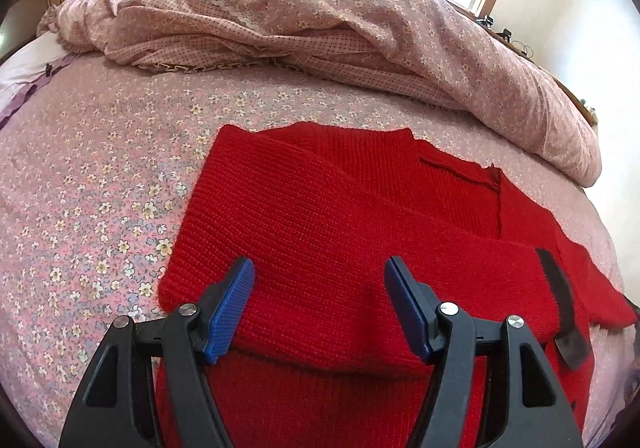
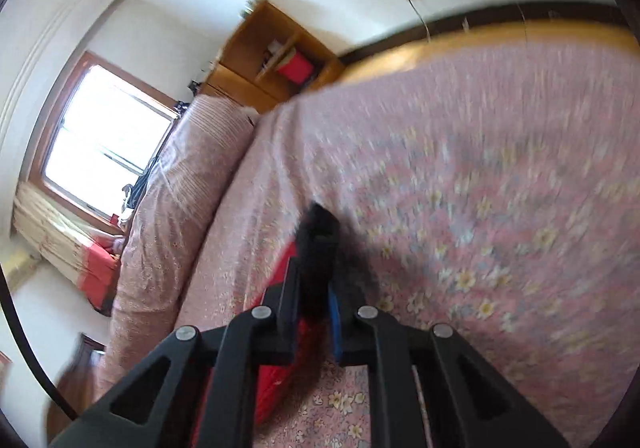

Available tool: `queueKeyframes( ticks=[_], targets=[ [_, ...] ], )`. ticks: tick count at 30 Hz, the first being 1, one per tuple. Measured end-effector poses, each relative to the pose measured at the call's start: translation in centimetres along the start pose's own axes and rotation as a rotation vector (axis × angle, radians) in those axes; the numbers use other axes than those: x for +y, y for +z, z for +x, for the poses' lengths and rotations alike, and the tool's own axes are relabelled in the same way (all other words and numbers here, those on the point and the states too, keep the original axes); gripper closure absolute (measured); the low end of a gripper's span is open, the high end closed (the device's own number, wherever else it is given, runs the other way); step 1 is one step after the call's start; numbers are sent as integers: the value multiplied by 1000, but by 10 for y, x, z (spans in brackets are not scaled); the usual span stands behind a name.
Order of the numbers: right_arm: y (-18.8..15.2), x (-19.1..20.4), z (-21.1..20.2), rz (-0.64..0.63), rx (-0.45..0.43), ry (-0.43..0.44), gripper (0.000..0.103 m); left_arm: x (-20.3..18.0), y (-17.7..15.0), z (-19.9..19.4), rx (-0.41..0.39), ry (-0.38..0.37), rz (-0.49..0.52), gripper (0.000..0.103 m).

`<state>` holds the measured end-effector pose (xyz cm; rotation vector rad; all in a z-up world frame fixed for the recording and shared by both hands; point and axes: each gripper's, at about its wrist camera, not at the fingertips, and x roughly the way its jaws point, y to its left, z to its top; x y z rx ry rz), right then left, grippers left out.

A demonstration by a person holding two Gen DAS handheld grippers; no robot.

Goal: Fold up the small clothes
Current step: 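Grasp the other sleeve's black cuff with the right gripper and lift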

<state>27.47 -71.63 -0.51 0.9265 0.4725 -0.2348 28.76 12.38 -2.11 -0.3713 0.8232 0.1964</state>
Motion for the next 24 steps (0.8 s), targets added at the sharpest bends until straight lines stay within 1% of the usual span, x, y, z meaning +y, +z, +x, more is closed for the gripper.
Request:
queueKeyframes(
  ticks=[1,3,7,10,12,14,16,18,19,20,21,22,23,24],
  targets=[
    [1,7,-6,-31,-28,-7,92,0,0,-1,-2,1,1,42],
    [4,16,-12,-61,-49,6,92,-2,-1,-2,-6,3,5,42],
    [2,33,-15,-160,-58,-29,92,-3,-1,0,-7,11,5,42],
    [1,47,-8,-233,-60,-72,92,-4,-1,3,-4,14,11,42],
    [2,48,-11,-236,-56,-73,92,-5,-1,2,-5,13,17,42],
    [2,55,-15,-250,-71,-71,92,-5,0,2,-3,7,17,42],
    [-1,73,-24,-306,-96,-63,92,-3,0,-1,-8,-5,20,42],
    [-5,94,-33,-350,-112,-27,92,0,-1,-5,-21,-20,20,42],
    [-10,112,-41,-372,-125,13,92,1,-1,-7,-28,-43,24,42],
    [-16,126,-47,-386,-132,48,92,3,-2,-11,-52,-77,38,42],
    [-24,141,-54,-404,-138,84,92,4,-3,-13,-64,-87,42,42],
    [-35,161,-61,-431,-145,125,91,5,-5,-16,-80,-100,53,42],
    [-53,187,-68,-484,-144,176,92,7,-7,-19,-104,-111,78,42],
    [-70,208,-73,-534,-145,205,92,6,-6,-19,-109,-94,91,42]
  ],
)
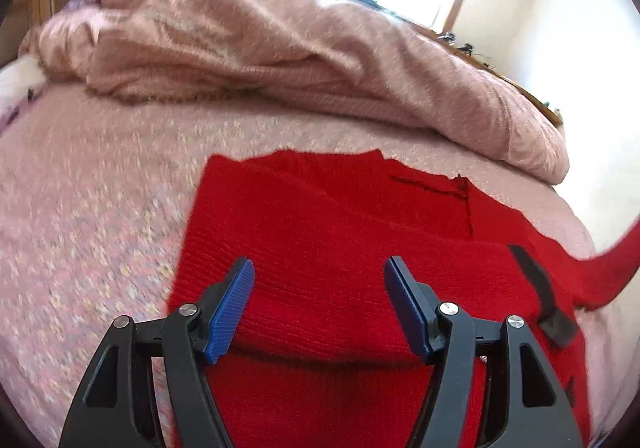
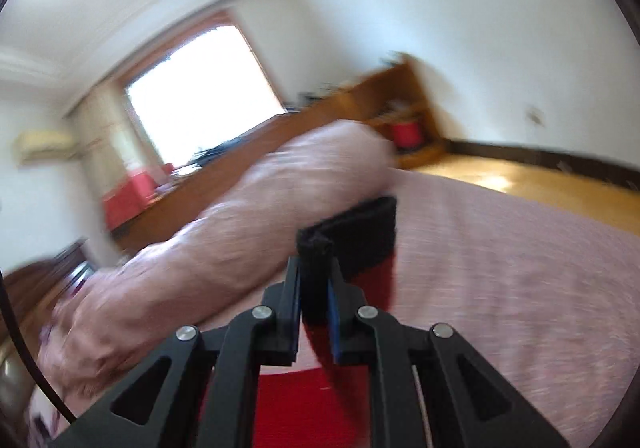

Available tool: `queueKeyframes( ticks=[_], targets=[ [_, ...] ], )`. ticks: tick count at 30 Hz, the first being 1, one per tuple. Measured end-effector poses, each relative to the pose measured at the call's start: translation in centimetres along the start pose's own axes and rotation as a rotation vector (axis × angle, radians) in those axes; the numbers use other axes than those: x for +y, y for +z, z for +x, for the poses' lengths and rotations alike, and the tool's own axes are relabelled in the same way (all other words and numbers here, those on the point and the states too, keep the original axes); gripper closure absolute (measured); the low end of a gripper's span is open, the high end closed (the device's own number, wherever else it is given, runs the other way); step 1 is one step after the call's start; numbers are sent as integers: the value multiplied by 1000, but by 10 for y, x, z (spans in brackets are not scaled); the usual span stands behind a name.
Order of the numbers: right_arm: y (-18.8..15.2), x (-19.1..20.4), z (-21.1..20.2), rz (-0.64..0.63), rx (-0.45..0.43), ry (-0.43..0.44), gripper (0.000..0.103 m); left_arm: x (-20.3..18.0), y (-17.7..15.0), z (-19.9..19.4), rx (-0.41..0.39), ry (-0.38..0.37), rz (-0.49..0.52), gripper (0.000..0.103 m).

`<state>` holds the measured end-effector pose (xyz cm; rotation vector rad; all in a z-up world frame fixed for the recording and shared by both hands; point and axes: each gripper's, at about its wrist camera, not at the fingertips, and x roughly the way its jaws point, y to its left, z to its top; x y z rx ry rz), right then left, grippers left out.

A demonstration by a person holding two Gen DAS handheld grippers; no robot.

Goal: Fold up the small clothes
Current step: 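Grasp the other sleeve's black cuff with the right gripper and lift, then lay the held sleeve across the cardigan body and open the right gripper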

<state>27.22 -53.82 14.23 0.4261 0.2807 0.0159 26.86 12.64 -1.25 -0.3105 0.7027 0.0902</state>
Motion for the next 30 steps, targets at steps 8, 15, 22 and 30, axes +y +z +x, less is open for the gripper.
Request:
queueKeyframes(
  ticks=[8,15,22,30],
  targets=[
    [-66,243,11,-344,69,342,92,17,42,-24,-30,-83,-39,41],
    [-199,360,76,-330,308,465,92,66,55,-32,-18,-64,-198,42],
    [-308,385,103,-400,495,448,92,96,52,-38,2,-43,-248,42],
    [-337,397,102,-549,548,453,89,107,49,-34,17,-25,-269,42]
  ],
)
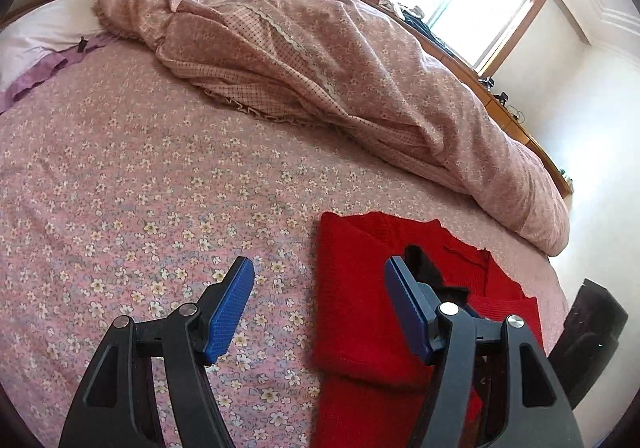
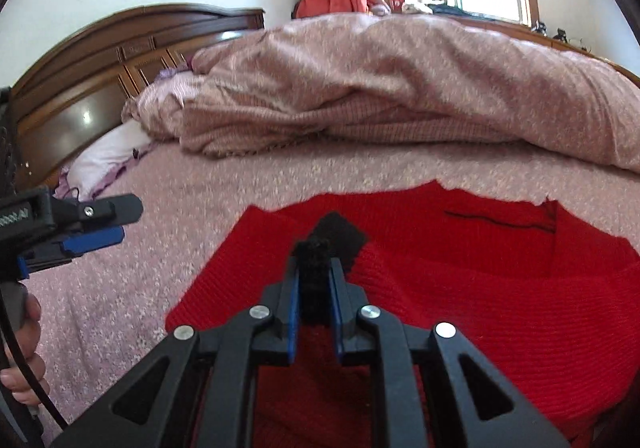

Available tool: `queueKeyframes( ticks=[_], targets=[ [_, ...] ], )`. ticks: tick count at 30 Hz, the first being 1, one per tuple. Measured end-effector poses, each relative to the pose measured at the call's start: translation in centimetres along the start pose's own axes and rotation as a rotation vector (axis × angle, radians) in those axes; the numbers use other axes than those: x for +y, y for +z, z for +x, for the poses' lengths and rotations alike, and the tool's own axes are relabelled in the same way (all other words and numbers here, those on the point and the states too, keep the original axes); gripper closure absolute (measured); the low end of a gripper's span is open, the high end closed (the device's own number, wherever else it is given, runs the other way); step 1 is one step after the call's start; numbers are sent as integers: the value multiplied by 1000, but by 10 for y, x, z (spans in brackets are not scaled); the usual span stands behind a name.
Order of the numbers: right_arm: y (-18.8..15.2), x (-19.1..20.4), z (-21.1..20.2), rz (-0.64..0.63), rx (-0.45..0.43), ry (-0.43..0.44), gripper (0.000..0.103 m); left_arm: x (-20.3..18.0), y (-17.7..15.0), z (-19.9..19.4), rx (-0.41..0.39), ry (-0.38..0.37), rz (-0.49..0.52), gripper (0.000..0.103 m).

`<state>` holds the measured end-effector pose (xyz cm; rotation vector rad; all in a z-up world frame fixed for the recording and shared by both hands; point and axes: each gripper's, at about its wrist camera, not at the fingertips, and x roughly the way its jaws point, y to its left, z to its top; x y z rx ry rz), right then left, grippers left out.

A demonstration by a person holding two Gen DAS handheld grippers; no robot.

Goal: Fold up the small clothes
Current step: 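Lay the held sleeve across the cardigan body and open the right gripper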

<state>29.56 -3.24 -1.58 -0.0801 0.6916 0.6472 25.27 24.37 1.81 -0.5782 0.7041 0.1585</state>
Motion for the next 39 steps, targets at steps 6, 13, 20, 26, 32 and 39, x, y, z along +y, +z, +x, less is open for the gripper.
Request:
queueKeyframes(
  ticks=[6,13,20,26,32,39],
  targets=[
    [0,-5,-11,45,-34,68,90,-11,-5,6,12,-1,36,42],
    [-7,-1,2,15,56,94,88,-17,-7,11,26,-3,46,42],
    [-6,-2,-6,53,35,122,79,-19,-7,12,38,-6,42,42],
    [-12,-6,-12,96,60,166,77,-20,-8,9,32,-11,34,42],
    [-20,0,-24,99,61,218,77,-24,-10,9,39,-19,35,41],
    [-30,-11,-45,130,84,218,77,-30,-12,10,47,-32,38,41]
  ],
)
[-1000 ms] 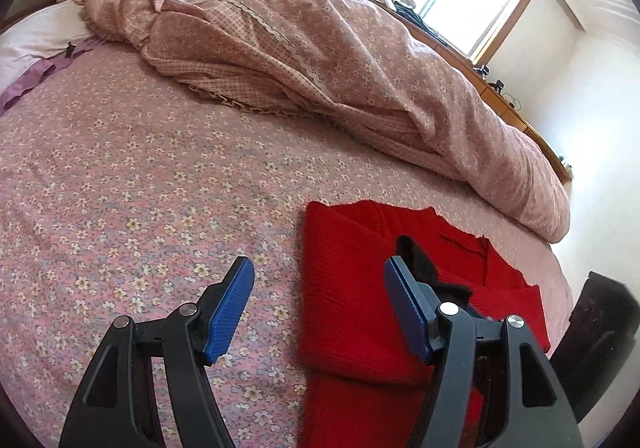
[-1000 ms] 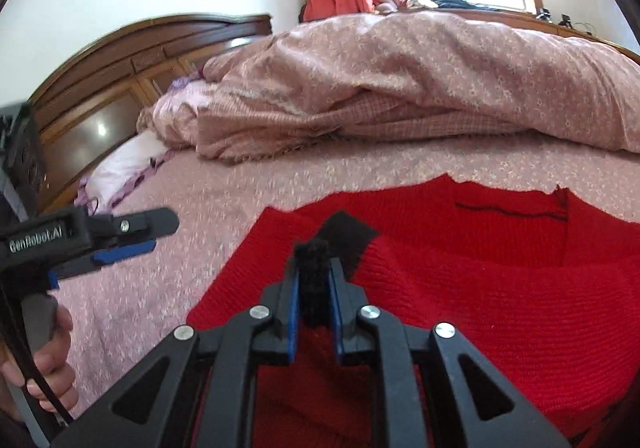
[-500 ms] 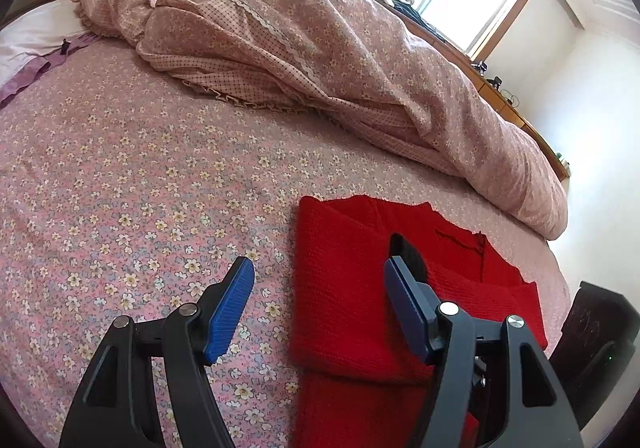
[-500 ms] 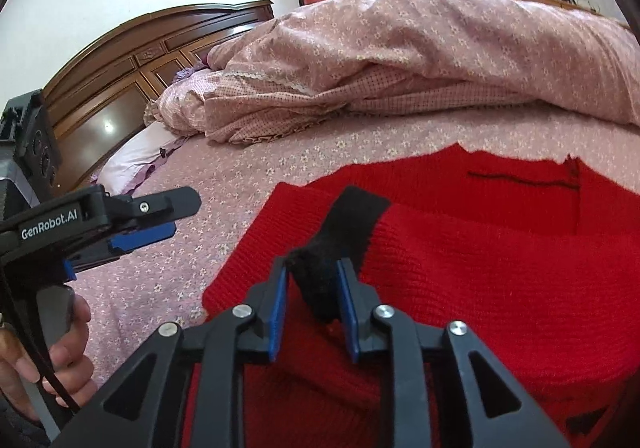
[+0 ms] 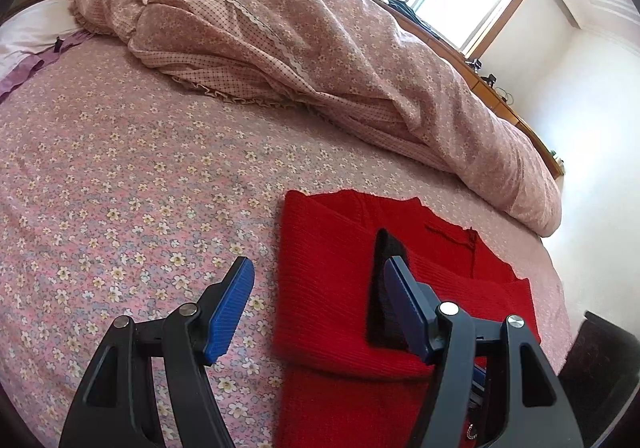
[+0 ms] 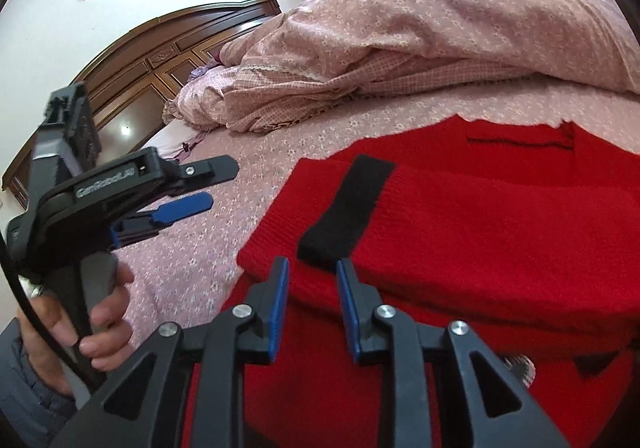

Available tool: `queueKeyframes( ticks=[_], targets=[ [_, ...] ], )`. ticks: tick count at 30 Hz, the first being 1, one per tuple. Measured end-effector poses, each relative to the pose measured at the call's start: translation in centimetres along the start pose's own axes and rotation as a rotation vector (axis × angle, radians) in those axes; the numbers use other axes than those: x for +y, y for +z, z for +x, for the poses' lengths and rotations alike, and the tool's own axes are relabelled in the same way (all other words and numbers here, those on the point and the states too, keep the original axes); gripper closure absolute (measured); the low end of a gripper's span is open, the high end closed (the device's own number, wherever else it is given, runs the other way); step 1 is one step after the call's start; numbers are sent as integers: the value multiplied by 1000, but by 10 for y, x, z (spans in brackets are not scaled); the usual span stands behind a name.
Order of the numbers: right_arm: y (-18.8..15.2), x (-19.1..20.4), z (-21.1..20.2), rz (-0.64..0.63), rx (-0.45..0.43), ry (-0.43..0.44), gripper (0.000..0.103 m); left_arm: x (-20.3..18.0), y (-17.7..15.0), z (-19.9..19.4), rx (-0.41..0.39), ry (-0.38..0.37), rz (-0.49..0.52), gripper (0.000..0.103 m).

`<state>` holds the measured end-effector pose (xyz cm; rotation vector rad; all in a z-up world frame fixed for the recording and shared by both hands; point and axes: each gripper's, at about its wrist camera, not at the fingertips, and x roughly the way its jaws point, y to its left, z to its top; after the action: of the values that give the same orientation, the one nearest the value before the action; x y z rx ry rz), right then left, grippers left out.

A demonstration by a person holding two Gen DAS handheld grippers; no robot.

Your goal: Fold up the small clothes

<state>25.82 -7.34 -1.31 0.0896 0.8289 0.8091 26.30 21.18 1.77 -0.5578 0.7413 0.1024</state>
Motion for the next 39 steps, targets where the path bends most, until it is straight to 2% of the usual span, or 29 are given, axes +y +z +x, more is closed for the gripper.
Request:
queueKeyframes(
  ticks=[6,10,14,16,18,21,23,24,25,27,30,31,34,36,39],
  targets=[
    [-17,-37,-62,27,-12,-82,77,-15,-6,1,7,-27,24,42],
    [-29,-80,-111,60,-23,-204,77,-29,-8,13,28,-69,19,42],
    [-37,-139,-161,75,-44,-382,77,-40,-15,36,64,-71,28,42],
    [-42,-173,-183,59,-48,-553,77,-41,-21,47,91,-69,31,42],
    [-43,-200,-196,103,-51,-615,77,-41,-26,60,128,-65,20,42],
    [-34,-227,-206,225,-91,-524,77,-42,-26,68,119,-94,-15,42],
    [-27,-231,-200,260,-108,-462,77,-44,-26,69,108,-97,-12,43],
    [-25,-231,-192,269,-110,-438,77,-45,-27,68,104,-91,-5,52],
    [-21,-231,-183,270,-102,-428,77,-45,-28,68,107,-91,2,67],
    [-20,-225,-165,238,-80,-444,77,-50,-30,70,142,-121,19,82],
    [-22,-216,-145,179,-59,-499,77,-57,-34,74,160,-113,33,83],
    [-23,-217,-144,167,-62,-505,86,-60,-36,75,161,-103,45,82],
    [-22,-220,-151,169,-82,-537,97,-66,-41,76,166,-88,94,84],
    [-22,-225,-155,182,-83,-567,99,-71,-44,75,158,-87,124,87],
    [-25,-234,-155,212,-77,-563,99,-77,-48,74,139,-65,165,87]
  ],
)
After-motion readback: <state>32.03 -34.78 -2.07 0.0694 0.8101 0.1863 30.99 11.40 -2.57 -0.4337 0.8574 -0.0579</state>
